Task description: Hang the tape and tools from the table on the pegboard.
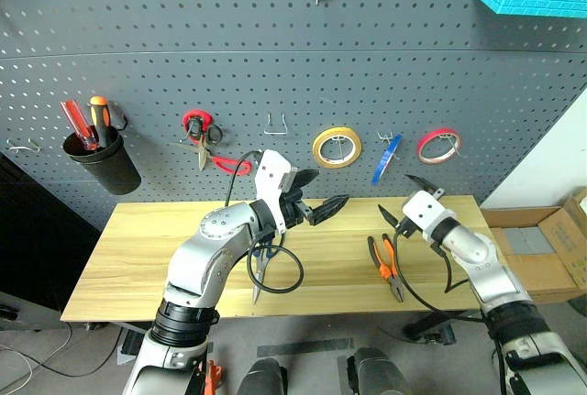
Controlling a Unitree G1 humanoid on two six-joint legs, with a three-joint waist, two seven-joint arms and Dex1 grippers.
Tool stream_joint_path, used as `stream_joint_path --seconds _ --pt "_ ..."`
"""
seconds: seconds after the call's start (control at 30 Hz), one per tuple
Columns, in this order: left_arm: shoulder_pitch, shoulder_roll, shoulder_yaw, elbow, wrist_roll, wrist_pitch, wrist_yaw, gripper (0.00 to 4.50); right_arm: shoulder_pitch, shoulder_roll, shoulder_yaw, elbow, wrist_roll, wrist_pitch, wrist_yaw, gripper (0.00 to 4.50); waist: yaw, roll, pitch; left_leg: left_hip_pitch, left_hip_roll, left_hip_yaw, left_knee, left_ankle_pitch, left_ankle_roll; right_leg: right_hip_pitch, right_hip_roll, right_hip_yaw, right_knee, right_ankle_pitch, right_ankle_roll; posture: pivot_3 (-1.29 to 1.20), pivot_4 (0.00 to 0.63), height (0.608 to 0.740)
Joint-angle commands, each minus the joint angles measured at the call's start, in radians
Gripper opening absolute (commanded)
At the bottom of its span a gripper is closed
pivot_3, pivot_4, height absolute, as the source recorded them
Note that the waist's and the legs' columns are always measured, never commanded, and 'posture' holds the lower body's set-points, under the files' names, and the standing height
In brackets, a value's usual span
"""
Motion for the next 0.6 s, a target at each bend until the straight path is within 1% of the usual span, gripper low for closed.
stream_joint_path --seconds 0.03,0.1,0.17,0.23,0.33,0.43,0.6 --pt "0.032 0.017 0.001 -0.069 -0.020 0.000 -0.004 4.50 0.082 0.016 -0.050 -0.150 0.052 0.130 0.001 4.47 0.001 0.000 0.001 0.000 0.000 0.000 0.000 0.000 0.000 0.000 0.000 0.000 0.000 0.000 0.000 -0.05 0.136 0.740" --pt "0.074 0.034 -0.005 -0.092 -0.022 0.004 -0.010 4.50 0.137 0.026 -0.059 -0.240 0.081 0.261 0.022 4.47 -0.001 0.001 0.002 0.000 0.000 -0.001 0.000 0.000 0.001 0.000 0.000 0.000 0.000 0.000 0.000 -0.05 0.152 0.740" --pt "0.148 0.069 -0.020 -0.126 -0.019 0.002 -0.026 4.50 0.158 0.052 -0.067 -0.334 0.112 0.464 0.030 4.47 -0.005 0.004 0.006 0.001 0.000 -0.002 0.000 -0.001 0.001 0.000 0.000 0.001 0.000 0.000 0.000 -0.06 0.170 0.740" --pt "0.225 0.111 -0.040 -0.165 -0.007 -0.010 -0.042 4.50 0.139 0.078 -0.064 -0.402 0.121 0.690 0.025 4.47 -0.010 0.007 0.013 0.002 0.000 -0.002 -0.001 -0.001 0.001 0.001 0.000 0.002 0.001 0.000 0.000 -0.07 0.187 0.740" --pt "0.327 0.170 -0.059 -0.215 0.012 -0.037 -0.058 4.50 0.060 0.144 -0.088 -0.455 0.160 0.987 -0.013 4.47 -0.011 0.008 0.028 0.003 0.000 -0.004 -0.001 -0.001 0.001 0.001 0.000 0.001 0.001 0.000 0.000 -0.07 0.208 0.740" --pt "0.426 0.220 -0.062 -0.250 0.023 -0.062 -0.071 4.50 -0.076 0.229 -0.140 -0.429 0.195 1.245 -0.071 4.47 -0.014 0.010 0.044 0.003 0.000 -0.005 -0.001 0.000 0.002 0.001 0.000 0.001 0.002 0.000 0.000 -0.06 0.230 0.740" --pt "0.496 0.250 -0.093 -0.272 0.058 -0.102 -0.070 4.50 -0.208 0.306 -0.205 -0.363 0.221 1.472 -0.140 4.47 0.002 0.013 0.061 -0.001 0.000 -0.005 -0.002 0.000 0.003 -0.001 -0.001 -0.002 0.000 0.000 0.000 -0.04 0.255 0.740"
